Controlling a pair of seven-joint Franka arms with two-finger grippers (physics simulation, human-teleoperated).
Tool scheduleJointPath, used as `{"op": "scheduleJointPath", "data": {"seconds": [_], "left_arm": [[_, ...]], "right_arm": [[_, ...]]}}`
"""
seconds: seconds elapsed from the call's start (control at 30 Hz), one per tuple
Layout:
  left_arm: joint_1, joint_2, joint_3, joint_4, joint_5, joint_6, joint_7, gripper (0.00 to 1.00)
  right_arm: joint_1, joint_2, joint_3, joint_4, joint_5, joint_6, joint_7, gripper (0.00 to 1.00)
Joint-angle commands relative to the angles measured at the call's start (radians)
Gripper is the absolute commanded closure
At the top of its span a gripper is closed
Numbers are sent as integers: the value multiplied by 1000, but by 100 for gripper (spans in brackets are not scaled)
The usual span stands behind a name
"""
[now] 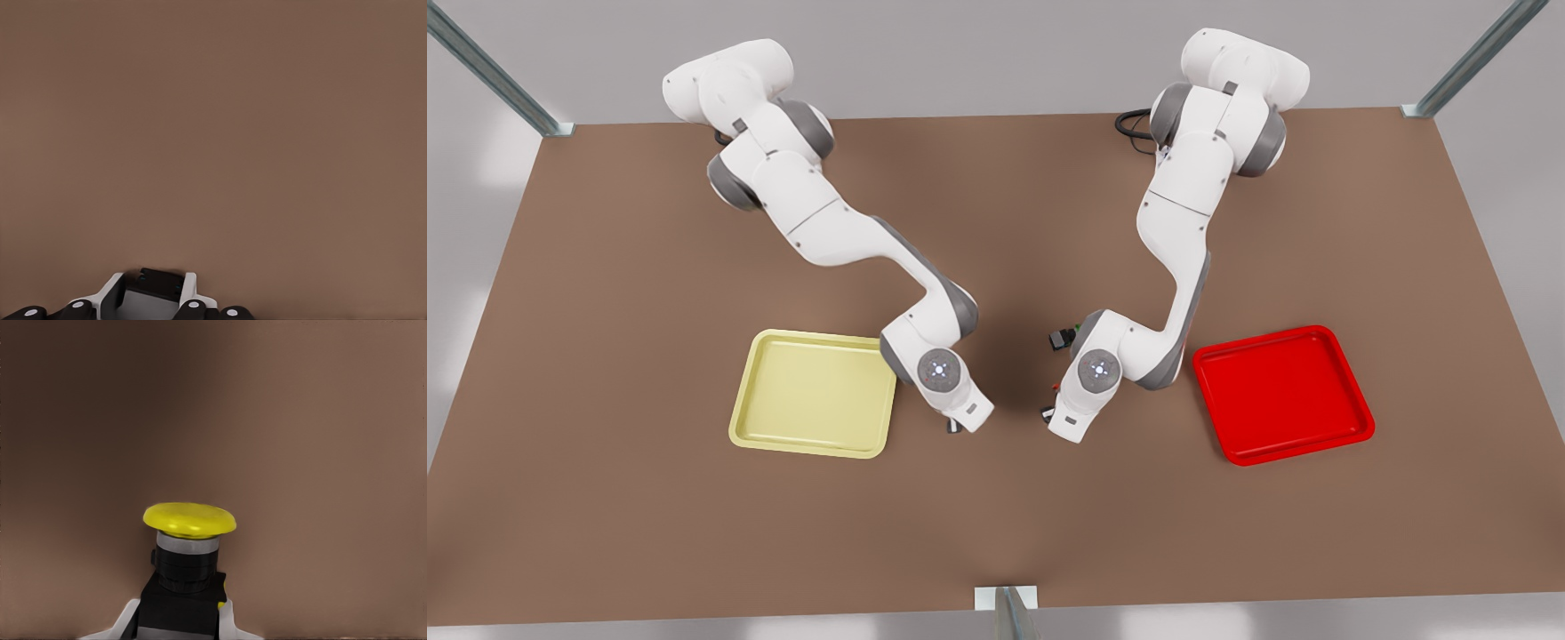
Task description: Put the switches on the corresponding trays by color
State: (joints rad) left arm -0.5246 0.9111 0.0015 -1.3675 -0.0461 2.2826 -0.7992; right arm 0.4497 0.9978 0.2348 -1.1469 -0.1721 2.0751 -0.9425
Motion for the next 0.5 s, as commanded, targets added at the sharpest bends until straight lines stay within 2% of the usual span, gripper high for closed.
{"op": "scheduleJointPath", "data": {"seconds": [0.0, 0.03, 0.1, 0.17, 0.2, 0.33, 0.43, 0.47], "left_arm": [[0, 0, 0, 1, 2, 0, 0, 43], [-3, 2, 0, -1, 2, -2, -2, 43], [-5, 0, 0, 1, 0, -6, -5, 51], [-5, -1, 0, 4, -5, -9, -8, 51], [-5, 0, 0, 4, -5, -9, -9, 51], [-3, -5, 0, 4, -5, -11, -2, 51], [37, -64, 0, -22, 3, -29, 20, 51], [54, -95, 0, -51, 3, -43, 57, 51]], "right_arm": [[0, -4, 0, -4, -1, 0, 1, 50], [-25, -37, 0, -40, -1, -1, -5, 50], [-89, -126, 1, -174, 0, 16, -62, 50], [-158, -215, 1, -292, -1, 40, -116, 50], [-230, -286, 9, -408, -1, 100, -124, 50], [-353, -488, 32, -714, -13, 197, -180, 50], [-430, -574, 58, -884, -23, 237, -167, 50], [-451, -590, 58, -950, -21, 308, -167, 39]]}}
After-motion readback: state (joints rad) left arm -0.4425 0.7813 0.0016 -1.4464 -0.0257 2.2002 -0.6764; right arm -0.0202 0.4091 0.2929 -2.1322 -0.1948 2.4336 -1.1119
